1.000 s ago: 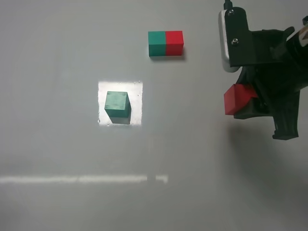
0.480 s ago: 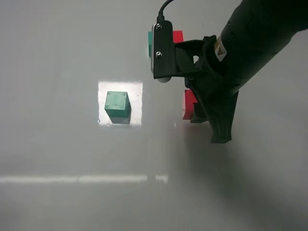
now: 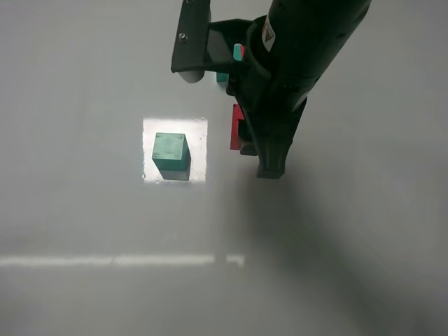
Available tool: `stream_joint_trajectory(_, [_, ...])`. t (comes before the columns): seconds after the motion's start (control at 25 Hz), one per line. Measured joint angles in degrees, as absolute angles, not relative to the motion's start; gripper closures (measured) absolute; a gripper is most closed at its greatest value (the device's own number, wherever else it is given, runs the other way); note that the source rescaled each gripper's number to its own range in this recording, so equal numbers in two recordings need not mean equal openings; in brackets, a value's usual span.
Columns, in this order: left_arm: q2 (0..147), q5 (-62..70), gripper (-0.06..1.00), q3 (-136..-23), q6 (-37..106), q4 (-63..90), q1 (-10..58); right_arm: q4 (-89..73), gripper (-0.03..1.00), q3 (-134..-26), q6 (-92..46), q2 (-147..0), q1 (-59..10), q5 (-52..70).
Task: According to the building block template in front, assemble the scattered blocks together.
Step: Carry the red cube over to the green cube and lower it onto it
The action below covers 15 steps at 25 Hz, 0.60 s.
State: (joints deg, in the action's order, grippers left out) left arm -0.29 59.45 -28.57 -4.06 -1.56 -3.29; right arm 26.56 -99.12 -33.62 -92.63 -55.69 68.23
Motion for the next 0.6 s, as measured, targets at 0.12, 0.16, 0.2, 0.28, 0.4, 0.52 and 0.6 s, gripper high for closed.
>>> stream_joint_trajectory(0.12, [-0.29, 59.45, 0.89, -28.57, -4.11, -1.56, -3.29, 27.71, 0.79, -99.50, -33.24, -94.52, -57.41, 68.68])
stream_joint_trajectory(0.16, [-0.29, 59.45, 0.89, -28.57, -4.11, -1.56, -3.29, 27.77, 0.79, -99.54, -33.13, -95.17, -57.53, 68.91])
stream_joint_trajectory(0.2, [-0.29, 59.45, 0.89, -28.57, -4.11, -1.56, -3.29, 28.00, 0.79, -99.60, -32.87, -95.56, -57.53, 69.04])
stream_joint_trajectory(0.28, [-0.29, 59.45, 0.89, -28.57, -4.11, -1.56, -3.29, 28.41, 0.79, -99.67, -32.49, -96.29, -57.53, 68.99])
stream_joint_trajectory(0.4, [-0.29, 59.45, 0.89, -28.57, -4.11, -1.56, -3.29, 28.46, 0.79, -101.49, -32.02, -97.32, -57.58, 69.62])
stream_joint_trajectory(0.52, [-0.29, 59.45, 0.89, -28.57, -4.11, -1.63, -3.29, 28.51, 0.79, -104.88, -31.26, -99.15, -57.58, 70.04])
stream_joint_trajectory(0.6, [-0.29, 59.45, 0.89, -28.57, -4.11, -1.63, -3.29, 28.44, 0.79, -106.63, -31.13, -100.33, -57.58, 70.04])
